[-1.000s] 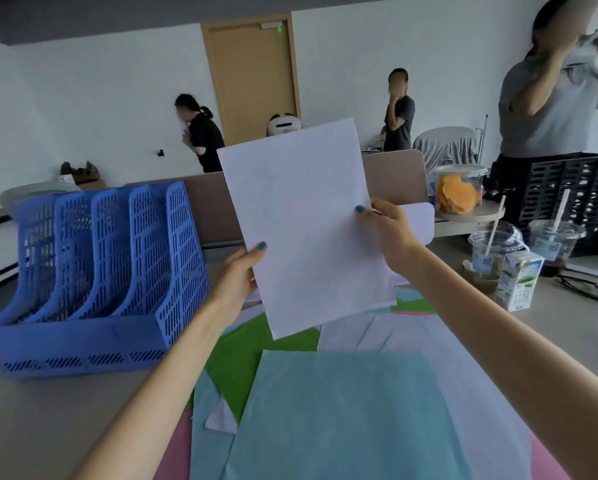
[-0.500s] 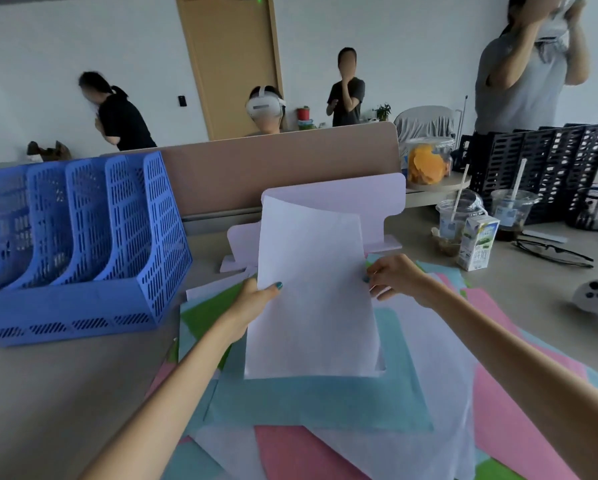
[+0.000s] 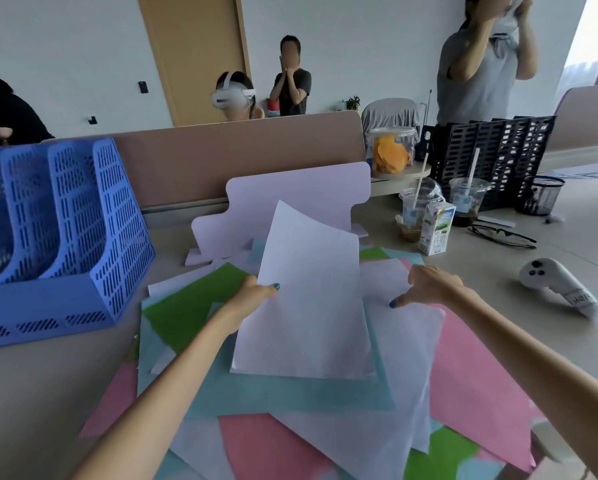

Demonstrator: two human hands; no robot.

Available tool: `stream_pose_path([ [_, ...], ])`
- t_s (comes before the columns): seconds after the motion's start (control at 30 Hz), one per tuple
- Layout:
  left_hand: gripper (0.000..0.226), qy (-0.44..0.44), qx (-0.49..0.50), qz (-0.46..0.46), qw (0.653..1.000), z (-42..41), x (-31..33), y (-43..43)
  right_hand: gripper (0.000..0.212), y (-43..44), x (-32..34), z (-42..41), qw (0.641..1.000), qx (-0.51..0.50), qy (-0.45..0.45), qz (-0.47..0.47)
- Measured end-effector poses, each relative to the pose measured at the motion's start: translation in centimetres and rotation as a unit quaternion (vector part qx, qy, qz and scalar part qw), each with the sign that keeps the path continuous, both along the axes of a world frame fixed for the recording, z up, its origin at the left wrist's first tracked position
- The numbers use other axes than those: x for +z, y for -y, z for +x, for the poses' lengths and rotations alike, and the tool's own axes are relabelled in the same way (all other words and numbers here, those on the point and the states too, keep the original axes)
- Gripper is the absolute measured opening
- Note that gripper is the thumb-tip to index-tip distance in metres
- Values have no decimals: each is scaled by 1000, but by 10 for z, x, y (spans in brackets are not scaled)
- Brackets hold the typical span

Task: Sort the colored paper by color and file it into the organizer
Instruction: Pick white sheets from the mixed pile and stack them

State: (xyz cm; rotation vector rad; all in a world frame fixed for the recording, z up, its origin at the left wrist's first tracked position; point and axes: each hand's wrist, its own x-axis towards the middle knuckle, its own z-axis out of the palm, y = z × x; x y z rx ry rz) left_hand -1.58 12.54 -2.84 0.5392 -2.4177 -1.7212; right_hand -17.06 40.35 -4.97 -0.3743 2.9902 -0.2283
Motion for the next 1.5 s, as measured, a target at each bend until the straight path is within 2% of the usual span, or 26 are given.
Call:
stream_pose_path([
  [0.17, 21, 17, -20, 7, 1000, -6, -10, -4, 79, -4, -5, -6, 998, 21, 42, -31],
  [0.27, 21, 30, -10, 9, 999, -12, -20, 3, 72, -3, -7, -11, 995, 12, 50, -82],
  [0.37, 33, 42, -9, 16, 999, -17, -22, 10, 60, -2, -4, -18, 992, 5, 53, -114],
  [0.47, 29, 39, -9, 18, 999, -18, -22, 16, 40, 0, 1, -25, 989, 23, 13, -148],
  [0.53, 41, 37, -1, 25, 999, -21, -25, 21, 25, 4, 3, -27, 986, 47, -40, -158],
  [0.63, 24, 6, 6, 35, 999, -24, -29, 24, 16, 16, 7, -33, 973, 44, -71, -213],
  [0.7, 24, -24, 17, 39, 999, -22, -27, 25, 17, 27, 9, -38, 949, 12, -74, -305],
  [0.77, 26, -38, 34, 48, 998, -22, -31, 29, 26, 37, 8, -43, 893, -59, -48, -443],
  [0.8, 26, -40, 46, 45, 997, -23, -35, 34, 32, 41, 8, -41, 841, -105, 0, -531],
  [0.83, 27, -39, 56, 42, 997, -23, -39, 37, 38, 44, 7, -40, 774, -141, 76, -613],
  [0.87, 28, -41, 62, 39, 996, -24, -42, 40, 43, 45, 4, -42, 713, -155, 153, -666],
  [0.9, 30, -43, 61, 40, 996, -24, -46, 44, 44, 44, 3, -41, 675, -147, 220, -689],
  [0.93, 34, -46, 61, 42, 996, -24, -49, 45, 42, 42, 1, -40, 659, -124, 267, -692],
  [1.0, 36, -58, 56, 49, 996, -25, -51, 46, 34, 36, -2, -37, 656, -83, 313, -681],
  [1.1, 35, -84, 59, 59, 993, -25, -50, 44, 27, 27, -11, -28, 688, -61, 328, -644],
  [1.23, 36, -120, 56, 56, 990, -23, -49, 40, 23, 25, -22, -14, 793, -76, 221, -563],
  [1.3, 33, -122, 30, 53, 991, -23, -47, 33, 17, 30, -24, -11, 803, -114, 162, -563],
  [1.37, 32, -123, 0, 48, 991, -24, -46, 23, 4, 36, -27, -9, 756, -169, 153, -613],
  [1.43, 32, -129, -15, 48, 990, -28, -47, 15, 28, 37, -26, -5, 683, -158, 222, -678],
  [1.5, 32, -135, -23, 44, 990, -32, -48, 7, 35, 34, -20, 2, 627, -81, 288, -719],
])
